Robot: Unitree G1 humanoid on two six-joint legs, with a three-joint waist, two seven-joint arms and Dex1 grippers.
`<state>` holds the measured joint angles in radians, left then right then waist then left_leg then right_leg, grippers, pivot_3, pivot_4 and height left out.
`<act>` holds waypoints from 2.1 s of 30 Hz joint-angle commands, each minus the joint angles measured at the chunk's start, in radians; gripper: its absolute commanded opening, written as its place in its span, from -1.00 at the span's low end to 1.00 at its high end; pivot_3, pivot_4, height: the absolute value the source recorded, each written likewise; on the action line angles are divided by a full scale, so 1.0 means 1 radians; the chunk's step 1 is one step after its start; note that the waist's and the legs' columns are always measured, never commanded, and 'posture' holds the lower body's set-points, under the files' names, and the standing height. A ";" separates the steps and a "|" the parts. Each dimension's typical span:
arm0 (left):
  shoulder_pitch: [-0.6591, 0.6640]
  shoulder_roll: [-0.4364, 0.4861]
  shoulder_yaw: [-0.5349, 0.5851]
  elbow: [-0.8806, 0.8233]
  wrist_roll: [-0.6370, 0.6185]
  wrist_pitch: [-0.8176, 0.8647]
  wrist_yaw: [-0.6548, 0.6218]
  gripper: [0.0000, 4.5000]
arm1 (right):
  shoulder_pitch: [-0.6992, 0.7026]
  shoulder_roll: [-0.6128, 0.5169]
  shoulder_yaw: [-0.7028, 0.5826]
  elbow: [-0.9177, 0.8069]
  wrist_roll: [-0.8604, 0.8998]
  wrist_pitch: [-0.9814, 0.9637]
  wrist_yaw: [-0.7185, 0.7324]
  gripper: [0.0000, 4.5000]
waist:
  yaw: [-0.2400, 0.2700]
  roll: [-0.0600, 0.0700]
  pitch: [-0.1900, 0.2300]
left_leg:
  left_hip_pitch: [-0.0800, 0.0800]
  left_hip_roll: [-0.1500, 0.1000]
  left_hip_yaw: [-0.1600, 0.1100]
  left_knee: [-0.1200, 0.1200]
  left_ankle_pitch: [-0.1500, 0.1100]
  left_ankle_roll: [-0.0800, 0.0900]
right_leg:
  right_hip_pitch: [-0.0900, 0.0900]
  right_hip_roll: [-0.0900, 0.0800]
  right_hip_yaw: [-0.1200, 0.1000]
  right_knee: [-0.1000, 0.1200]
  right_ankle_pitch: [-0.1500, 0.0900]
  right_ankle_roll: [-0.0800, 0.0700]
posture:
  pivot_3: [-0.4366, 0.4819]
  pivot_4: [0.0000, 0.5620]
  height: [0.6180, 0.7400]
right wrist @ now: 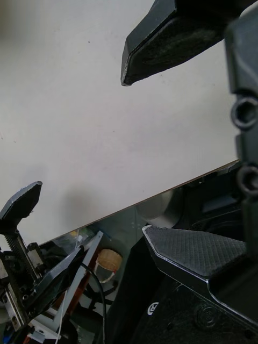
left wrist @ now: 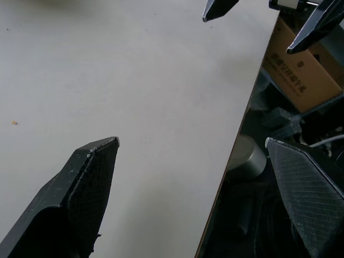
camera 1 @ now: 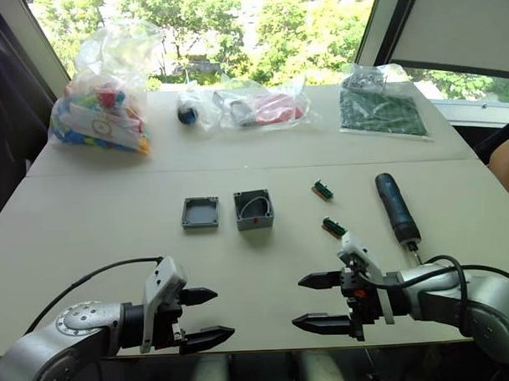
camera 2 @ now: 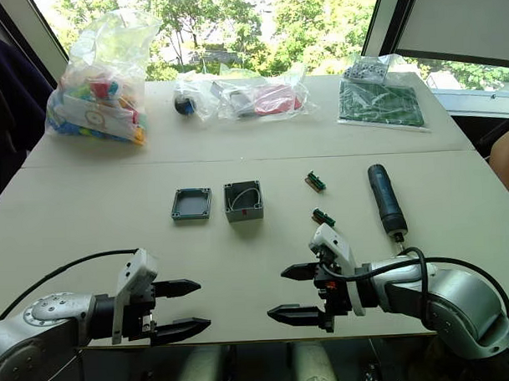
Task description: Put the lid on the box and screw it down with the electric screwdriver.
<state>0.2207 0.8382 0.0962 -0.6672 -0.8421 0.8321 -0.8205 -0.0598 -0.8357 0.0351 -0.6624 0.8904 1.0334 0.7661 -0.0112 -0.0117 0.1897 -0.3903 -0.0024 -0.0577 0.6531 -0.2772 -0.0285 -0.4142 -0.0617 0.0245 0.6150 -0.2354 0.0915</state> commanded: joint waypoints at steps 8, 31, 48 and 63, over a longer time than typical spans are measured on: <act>0.001 -0.010 0.037 -0.021 -0.022 0.005 0.028 1.00 | -0.045 0.022 0.018 -0.007 0.007 -0.002 -0.010 0.99 | 0.000 0.000 0.000 | 0.001 0.000 0.000 0.000 0.000 0.000 | 0.000 0.000 0.000 0.001 0.000 0.000 | -0.05 -0.47 1.00; -0.613 0.223 0.004 0.393 0.103 0.004 -0.114 1.00 | -0.234 0.048 -0.044 0.066 0.079 0.051 -0.042 0.99 | 0.003 -0.002 0.002 | -0.001 0.003 -0.003 0.008 0.000 0.000 | 0.001 0.005 -0.002 0.004 0.000 0.000 | -0.05 -0.47 1.00; -1.314 -0.269 -0.634 1.138 0.713 -0.506 -0.548 1.00 | -0.200 0.227 -0.002 0.032 -0.150 -0.097 -0.276 0.99 | -0.004 -0.003 0.002 | -0.014 0.000 -0.003 0.009 -0.001 0.003 | -0.016 0.005 0.001 0.017 0.001 0.008 | -0.05 -0.47 1.00; -1.396 -0.447 -0.627 1.480 0.892 -0.729 -0.618 0.09 | -0.143 0.311 -0.054 -0.028 -0.172 -0.099 -0.428 1.00 | -0.003 -0.003 0.002 | -0.013 0.000 -0.004 0.014 0.000 0.003 | -0.013 0.005 0.001 0.017 0.002 0.006 | -0.05 -0.47 1.00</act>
<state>-1.1543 0.3949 -0.5464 0.7984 0.0288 0.1356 -1.4350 -0.1987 -0.5366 0.0198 -0.6370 0.7132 0.9492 0.3532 -0.0144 -0.0144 0.1919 -0.4031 -0.0025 -0.0616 0.6665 -0.2773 -0.0251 -0.4270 -0.0565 0.0255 0.6319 -0.2329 0.0975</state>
